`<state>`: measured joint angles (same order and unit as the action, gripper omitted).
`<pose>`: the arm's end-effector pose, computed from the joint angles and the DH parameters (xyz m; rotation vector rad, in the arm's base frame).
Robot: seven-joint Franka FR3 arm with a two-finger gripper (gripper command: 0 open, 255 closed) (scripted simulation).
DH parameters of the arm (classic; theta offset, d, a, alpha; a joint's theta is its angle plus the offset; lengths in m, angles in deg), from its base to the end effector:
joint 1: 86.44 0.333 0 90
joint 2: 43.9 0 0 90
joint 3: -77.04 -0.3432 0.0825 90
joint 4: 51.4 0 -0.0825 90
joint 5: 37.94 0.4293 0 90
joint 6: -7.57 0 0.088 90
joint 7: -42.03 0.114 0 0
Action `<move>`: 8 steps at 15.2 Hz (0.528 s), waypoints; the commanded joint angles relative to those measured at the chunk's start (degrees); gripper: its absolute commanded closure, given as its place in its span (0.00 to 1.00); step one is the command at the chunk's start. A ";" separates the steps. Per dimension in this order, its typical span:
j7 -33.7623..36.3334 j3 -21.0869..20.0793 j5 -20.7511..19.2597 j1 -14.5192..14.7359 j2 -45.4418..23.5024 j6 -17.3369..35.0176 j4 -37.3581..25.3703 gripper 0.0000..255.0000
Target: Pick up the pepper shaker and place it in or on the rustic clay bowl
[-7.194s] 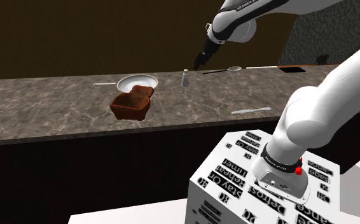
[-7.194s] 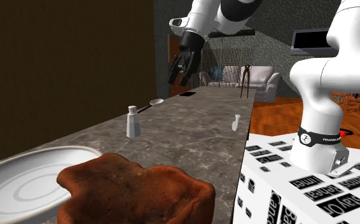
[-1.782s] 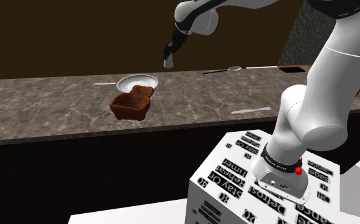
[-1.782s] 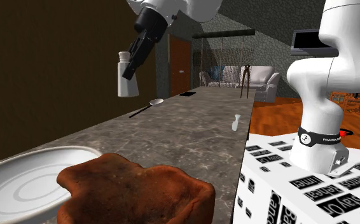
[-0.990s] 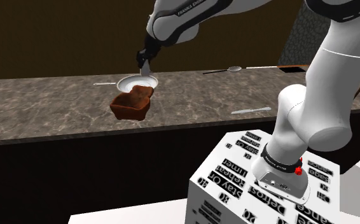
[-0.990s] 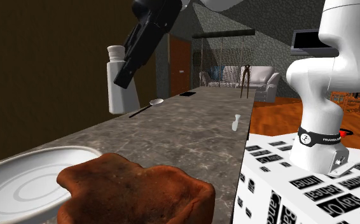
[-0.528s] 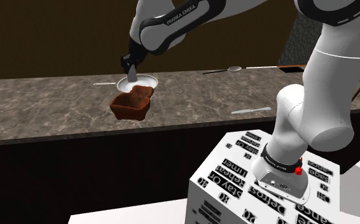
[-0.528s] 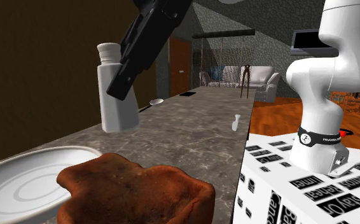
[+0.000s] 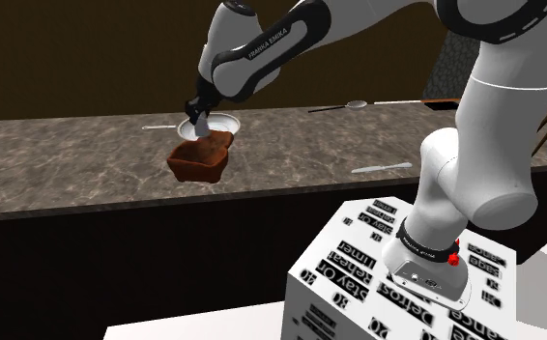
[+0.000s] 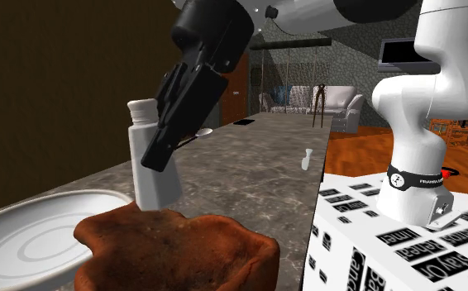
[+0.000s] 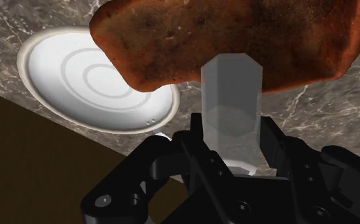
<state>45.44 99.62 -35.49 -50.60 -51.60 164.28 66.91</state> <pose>0.6376 0.1560 0.4299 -2.9625 -0.2300 -0.8291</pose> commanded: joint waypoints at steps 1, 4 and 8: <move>-0.53 -0.18 0.70 -0.19 -0.72 1.63 0.92 1.00; -1.32 -0.58 1.87 -0.52 -2.00 3.70 1.81 1.00; -1.32 -0.60 1.86 -0.53 -2.00 3.70 1.81 1.00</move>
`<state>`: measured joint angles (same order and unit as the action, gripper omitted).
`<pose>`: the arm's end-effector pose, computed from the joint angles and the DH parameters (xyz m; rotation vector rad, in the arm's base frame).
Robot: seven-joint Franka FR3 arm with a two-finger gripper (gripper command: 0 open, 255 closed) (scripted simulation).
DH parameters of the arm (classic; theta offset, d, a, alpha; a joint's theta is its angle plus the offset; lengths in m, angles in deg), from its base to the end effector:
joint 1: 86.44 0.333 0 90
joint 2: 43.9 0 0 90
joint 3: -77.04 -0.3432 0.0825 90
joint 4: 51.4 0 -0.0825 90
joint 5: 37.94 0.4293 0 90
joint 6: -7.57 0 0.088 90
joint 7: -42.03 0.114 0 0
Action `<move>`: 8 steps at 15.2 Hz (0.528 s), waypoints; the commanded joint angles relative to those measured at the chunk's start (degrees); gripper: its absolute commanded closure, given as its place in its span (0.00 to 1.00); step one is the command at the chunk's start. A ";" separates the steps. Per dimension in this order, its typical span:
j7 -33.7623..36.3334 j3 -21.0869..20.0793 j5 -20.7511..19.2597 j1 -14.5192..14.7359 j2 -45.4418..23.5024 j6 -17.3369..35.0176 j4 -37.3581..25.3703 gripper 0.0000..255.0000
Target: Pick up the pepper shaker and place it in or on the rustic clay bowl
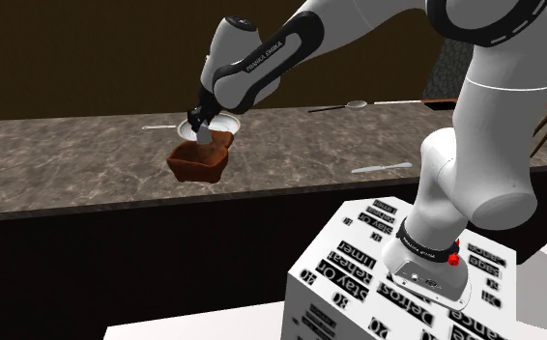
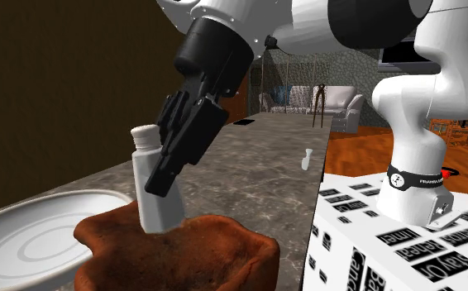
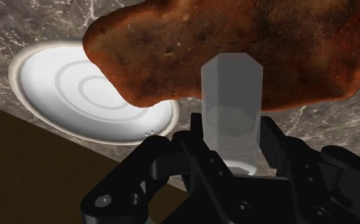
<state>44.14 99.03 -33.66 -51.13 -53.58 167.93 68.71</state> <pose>0.6360 0.1549 0.4006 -2.9626 -0.2299 -0.8294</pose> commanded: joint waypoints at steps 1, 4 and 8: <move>-0.02 -0.01 0.03 -0.01 -0.02 0.05 0.00 1.00; -0.02 -0.01 0.03 -0.01 -0.02 0.05 0.00 0.00; -0.02 -0.01 0.03 -0.01 -0.02 0.05 0.00 0.00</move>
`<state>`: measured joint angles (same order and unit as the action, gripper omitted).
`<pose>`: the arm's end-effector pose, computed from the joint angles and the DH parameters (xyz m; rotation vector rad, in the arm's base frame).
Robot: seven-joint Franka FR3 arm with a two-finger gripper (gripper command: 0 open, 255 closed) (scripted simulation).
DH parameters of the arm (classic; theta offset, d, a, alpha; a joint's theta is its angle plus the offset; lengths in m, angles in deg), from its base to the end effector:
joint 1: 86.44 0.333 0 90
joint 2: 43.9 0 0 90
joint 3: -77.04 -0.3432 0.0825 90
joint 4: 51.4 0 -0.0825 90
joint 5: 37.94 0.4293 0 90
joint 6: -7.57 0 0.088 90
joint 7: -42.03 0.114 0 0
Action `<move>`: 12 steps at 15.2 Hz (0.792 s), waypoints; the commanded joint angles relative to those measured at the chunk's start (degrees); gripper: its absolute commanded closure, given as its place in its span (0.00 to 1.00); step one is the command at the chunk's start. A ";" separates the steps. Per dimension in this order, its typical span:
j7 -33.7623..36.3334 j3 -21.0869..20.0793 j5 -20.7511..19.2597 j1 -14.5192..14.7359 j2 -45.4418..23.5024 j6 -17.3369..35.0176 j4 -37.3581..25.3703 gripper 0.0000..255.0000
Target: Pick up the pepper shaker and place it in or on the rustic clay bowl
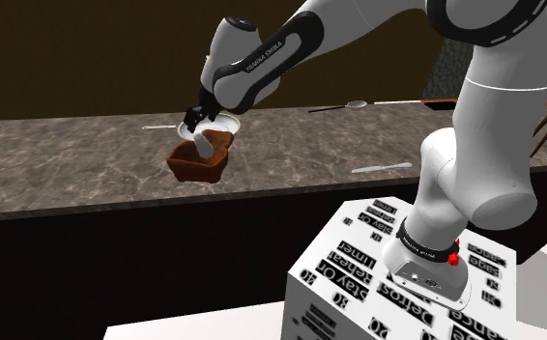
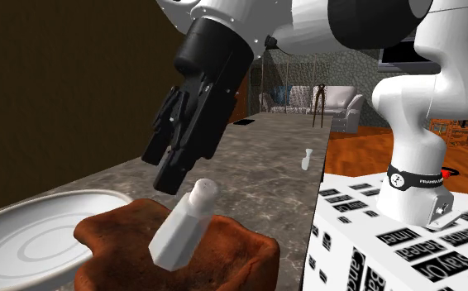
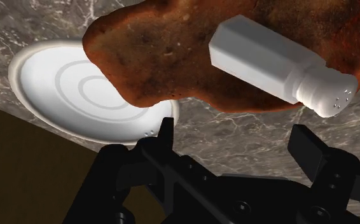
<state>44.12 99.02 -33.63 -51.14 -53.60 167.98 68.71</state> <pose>0.6361 0.1549 0.4005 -2.9622 -0.2298 -0.8302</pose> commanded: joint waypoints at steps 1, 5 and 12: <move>0.00 0.00 0.00 0.00 0.00 0.00 0.00 0.00; 4.74 1.72 -6.73 1.95 7.85 -4.53 2.75 0.00; 4.75 1.56 -6.74 1.80 7.85 -4.53 2.75 0.00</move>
<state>48.86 100.58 -40.36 -49.34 -45.76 163.46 71.45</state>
